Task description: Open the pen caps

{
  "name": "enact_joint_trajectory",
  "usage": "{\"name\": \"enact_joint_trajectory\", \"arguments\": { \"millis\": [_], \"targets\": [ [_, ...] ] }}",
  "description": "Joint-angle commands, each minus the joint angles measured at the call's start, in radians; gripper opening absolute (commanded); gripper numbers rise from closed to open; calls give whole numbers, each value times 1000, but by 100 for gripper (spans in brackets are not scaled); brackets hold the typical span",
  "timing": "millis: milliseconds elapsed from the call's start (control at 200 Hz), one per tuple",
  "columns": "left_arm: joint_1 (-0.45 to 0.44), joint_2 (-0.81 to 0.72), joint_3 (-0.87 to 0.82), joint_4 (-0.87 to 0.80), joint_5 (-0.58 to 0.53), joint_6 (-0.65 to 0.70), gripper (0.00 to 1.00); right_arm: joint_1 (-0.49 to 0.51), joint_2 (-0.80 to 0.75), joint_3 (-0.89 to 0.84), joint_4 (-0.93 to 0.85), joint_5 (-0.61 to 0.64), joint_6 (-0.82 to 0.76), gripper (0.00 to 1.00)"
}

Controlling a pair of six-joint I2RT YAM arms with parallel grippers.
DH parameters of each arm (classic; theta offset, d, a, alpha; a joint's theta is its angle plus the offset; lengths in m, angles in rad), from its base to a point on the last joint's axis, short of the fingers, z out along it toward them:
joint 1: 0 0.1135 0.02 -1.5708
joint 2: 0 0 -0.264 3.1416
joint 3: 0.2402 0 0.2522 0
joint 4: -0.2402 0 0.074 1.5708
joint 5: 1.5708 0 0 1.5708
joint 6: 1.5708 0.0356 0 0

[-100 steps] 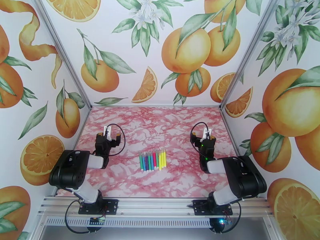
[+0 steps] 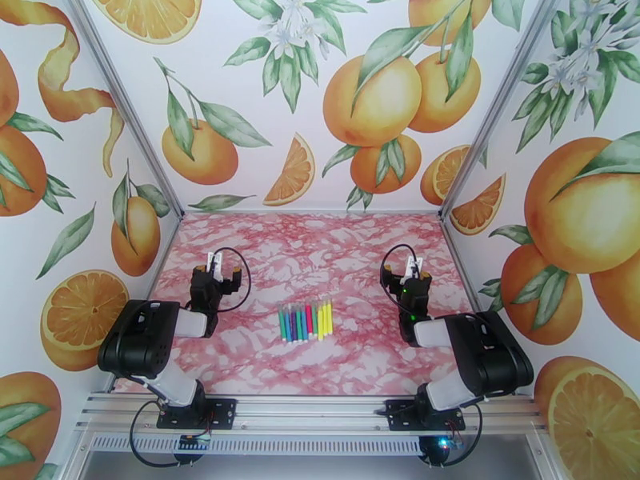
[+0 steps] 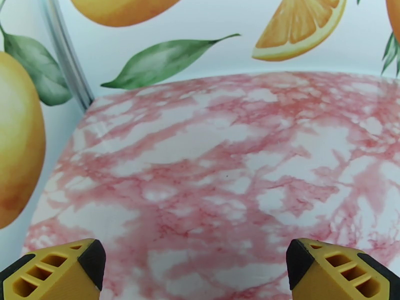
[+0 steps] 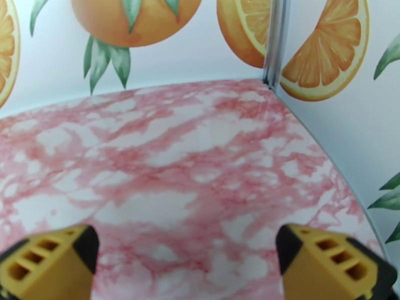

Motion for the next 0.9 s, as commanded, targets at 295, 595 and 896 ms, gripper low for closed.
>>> {"name": "enact_joint_trajectory", "arguments": {
  "millis": [295,595,896],
  "targets": [
    [5,-5,13,29,2,-18,100,-5,-4,17,-5,-17,-9,100],
    [4,-6,9,35,0,-17,100,11,-64,27,-73,53,-6,100],
    [-14,-236,88,-342,-12,-62,100,73,-204,198,-561,180,51,100]
  ]
}}
